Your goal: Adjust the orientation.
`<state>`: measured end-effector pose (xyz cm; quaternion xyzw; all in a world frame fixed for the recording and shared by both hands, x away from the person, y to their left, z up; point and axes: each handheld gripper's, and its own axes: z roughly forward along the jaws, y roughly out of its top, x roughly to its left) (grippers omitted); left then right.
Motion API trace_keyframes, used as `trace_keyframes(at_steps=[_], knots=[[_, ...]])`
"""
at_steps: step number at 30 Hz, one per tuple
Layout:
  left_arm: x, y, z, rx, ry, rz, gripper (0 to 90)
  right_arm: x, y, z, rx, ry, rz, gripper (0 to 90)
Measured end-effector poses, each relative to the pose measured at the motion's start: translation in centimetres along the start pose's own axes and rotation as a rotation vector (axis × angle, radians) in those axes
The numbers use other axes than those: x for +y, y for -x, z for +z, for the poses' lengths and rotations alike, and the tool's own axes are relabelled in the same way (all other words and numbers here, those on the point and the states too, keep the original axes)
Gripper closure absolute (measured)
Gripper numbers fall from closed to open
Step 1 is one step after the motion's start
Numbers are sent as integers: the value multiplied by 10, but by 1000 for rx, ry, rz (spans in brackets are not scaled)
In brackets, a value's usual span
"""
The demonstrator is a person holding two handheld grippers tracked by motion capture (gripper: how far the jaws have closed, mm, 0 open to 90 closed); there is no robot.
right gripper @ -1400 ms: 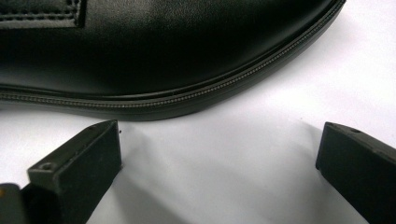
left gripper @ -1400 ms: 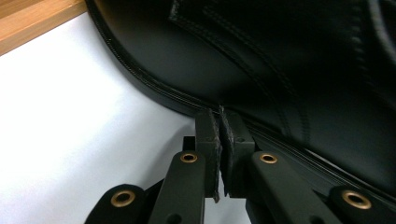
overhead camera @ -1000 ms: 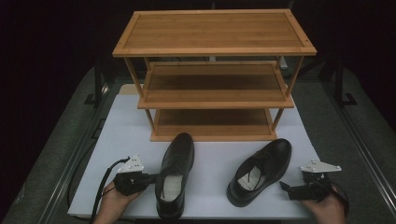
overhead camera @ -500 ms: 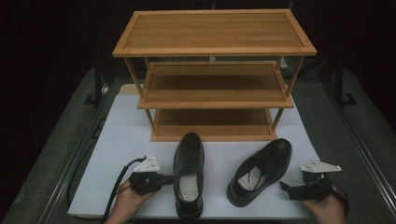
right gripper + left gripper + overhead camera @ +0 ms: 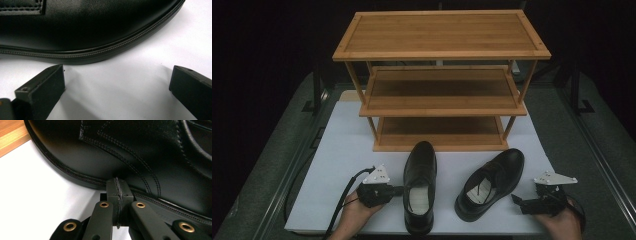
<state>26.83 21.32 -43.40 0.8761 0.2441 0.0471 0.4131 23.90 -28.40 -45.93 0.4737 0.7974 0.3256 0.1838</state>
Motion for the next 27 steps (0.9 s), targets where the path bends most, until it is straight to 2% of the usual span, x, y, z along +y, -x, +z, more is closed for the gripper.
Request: trace_keyframes(at_steps=[2,5,8,18,21,26,27], knots=[[-1,-1,-1,16,-3,-1,877,0,0,0,0,0,0,0],[-3,-2,-4,42,-6,-5,783,0,0,0,0,1,0,0],[-5,-5,-11,60,-12,-25,679,0,0,0,0,1,0,0],[-24,-21,-44,187,-48,-67,293,0,0,0,0,0,1,0],[-30,-29,-52,223,-75,-93,172,0,0,0,0,0,2,0],[-44,-37,-64,270,-88,-142,2,0,0,0,0,0,2,0],[-47,-38,-67,282,-88,-148,0,0,0,0,0,0,2,0]])
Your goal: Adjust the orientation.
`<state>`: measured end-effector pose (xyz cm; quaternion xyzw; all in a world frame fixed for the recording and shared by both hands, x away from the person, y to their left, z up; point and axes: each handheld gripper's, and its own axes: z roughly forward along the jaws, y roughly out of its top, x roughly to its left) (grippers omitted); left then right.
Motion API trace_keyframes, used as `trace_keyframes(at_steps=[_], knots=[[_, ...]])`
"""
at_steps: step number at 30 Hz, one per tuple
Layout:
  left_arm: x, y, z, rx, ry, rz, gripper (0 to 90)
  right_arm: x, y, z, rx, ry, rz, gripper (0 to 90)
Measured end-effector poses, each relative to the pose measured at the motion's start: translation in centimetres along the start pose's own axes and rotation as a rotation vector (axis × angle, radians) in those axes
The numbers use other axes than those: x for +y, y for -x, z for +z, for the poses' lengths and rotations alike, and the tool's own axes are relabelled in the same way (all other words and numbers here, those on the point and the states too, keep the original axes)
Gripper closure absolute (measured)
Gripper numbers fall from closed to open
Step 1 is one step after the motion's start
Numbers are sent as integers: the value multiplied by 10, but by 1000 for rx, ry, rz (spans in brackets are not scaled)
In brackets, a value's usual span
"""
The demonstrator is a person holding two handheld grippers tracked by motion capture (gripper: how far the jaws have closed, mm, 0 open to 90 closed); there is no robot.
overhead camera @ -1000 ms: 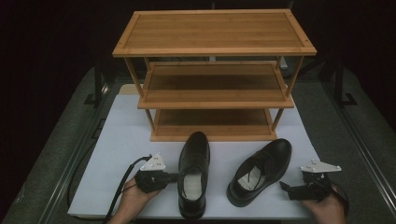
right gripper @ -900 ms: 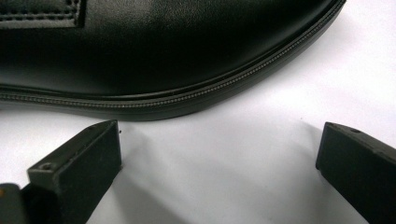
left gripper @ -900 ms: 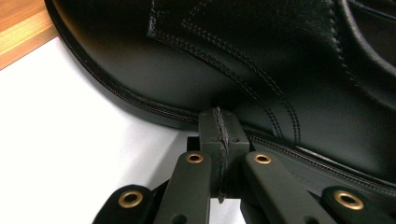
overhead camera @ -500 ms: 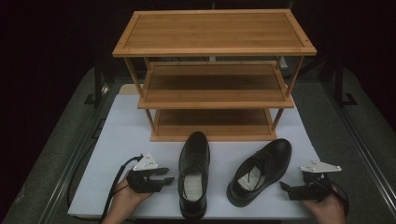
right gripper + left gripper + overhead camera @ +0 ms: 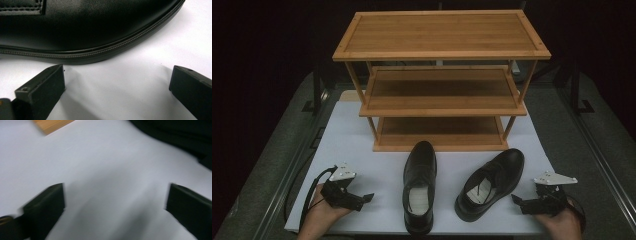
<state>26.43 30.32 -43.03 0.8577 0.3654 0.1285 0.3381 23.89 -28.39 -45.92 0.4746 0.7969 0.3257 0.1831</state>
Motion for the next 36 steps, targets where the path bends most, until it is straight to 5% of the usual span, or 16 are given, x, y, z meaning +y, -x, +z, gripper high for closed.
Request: trace_keyframes(at_steps=[8,21,24,31,36], knots=[[-23,-14,-4,73,-15,-18,0,0,0,0,0,-1,1,0],[-31,-18,-1,69,21,-8,0,0,6,-10,11,21,28,0],[-32,-17,-1,69,25,-9,0,1,10,-18,28,47,39,65],[-32,-17,-1,68,24,-10,0,11,15,-27,43,97,42,359],[-32,-17,-1,68,24,-10,0,20,22,-27,49,95,40,808]])
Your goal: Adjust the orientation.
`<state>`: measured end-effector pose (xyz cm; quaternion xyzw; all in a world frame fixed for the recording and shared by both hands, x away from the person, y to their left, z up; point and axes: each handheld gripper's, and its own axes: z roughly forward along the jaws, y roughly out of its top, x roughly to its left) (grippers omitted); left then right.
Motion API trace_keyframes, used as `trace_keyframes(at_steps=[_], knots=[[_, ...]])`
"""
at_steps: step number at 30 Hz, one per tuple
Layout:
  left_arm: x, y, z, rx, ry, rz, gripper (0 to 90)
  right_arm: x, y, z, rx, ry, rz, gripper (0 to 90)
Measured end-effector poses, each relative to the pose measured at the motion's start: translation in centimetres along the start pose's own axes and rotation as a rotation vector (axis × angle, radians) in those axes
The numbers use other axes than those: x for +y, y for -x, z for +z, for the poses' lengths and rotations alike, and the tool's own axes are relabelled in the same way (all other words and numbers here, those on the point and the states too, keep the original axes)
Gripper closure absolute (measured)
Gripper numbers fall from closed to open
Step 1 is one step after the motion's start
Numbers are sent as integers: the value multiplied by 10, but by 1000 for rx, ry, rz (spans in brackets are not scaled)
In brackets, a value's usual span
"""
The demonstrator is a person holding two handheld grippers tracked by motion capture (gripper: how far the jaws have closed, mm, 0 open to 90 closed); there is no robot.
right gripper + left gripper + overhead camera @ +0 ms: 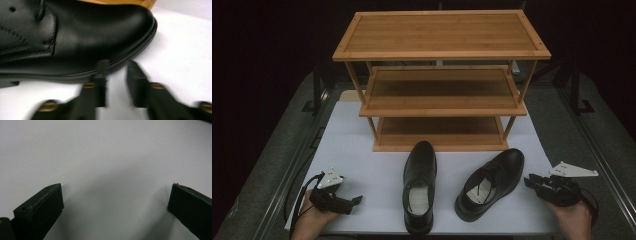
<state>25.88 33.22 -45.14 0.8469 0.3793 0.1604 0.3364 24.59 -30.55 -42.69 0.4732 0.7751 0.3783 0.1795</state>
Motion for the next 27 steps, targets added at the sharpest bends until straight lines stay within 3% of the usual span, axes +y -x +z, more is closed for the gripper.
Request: trace_keyframes(at_steps=[1,2,8,20,27], knots=[[0,0,0,0,0,0,0,1,1,1,-5,1,-6,881],[0,0,0,0,1,0,0,3,4,3,-16,-5,-15,898],[0,0,0,0,0,0,0,16,20,18,-34,-7,-14,900],[0,0,0,0,-1,-1,0,22,30,31,42,-8,14,900],[0,0,0,-1,1,-3,0,36,32,45,63,-15,2,900]])
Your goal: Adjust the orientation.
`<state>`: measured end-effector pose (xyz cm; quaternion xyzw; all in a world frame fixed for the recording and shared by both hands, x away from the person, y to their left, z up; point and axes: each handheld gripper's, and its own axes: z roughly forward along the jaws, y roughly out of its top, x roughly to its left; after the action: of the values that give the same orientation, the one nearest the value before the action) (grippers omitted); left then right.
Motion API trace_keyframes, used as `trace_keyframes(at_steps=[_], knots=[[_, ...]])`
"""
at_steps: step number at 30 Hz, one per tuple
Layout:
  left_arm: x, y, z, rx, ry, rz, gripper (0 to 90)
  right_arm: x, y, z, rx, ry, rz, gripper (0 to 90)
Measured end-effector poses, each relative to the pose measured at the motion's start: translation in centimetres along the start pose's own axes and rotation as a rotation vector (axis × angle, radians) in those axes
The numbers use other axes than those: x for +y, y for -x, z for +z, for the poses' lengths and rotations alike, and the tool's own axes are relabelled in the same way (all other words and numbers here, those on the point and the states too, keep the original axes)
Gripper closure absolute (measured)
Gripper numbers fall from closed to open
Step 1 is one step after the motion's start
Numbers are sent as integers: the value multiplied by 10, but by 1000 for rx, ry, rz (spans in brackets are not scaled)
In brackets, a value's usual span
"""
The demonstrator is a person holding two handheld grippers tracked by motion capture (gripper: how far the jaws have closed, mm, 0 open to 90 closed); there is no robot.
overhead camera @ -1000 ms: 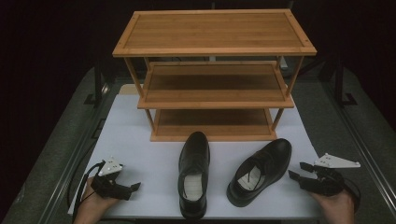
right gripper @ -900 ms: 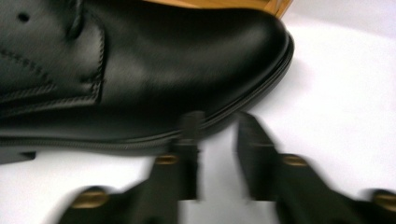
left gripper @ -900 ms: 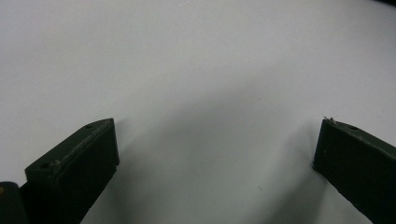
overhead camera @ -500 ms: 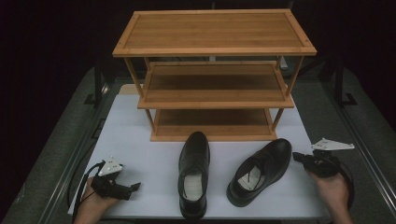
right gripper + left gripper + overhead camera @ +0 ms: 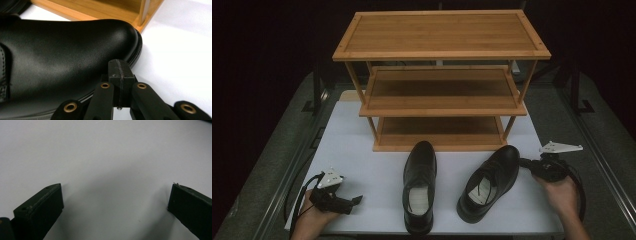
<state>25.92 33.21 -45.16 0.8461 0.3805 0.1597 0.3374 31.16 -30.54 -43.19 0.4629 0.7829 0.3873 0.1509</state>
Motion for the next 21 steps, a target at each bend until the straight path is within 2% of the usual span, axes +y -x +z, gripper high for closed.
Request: trace_keyframes(at_steps=[10,15,21], knots=[[0,0,0,0,-1,1,0,21,-4,21,17,-8,-23,900],[0,0,0,-1,-2,1,0,27,-5,32,35,5,-22,900],[0,0,0,-1,-3,3,0,40,-15,47,62,-3,-55,900]])
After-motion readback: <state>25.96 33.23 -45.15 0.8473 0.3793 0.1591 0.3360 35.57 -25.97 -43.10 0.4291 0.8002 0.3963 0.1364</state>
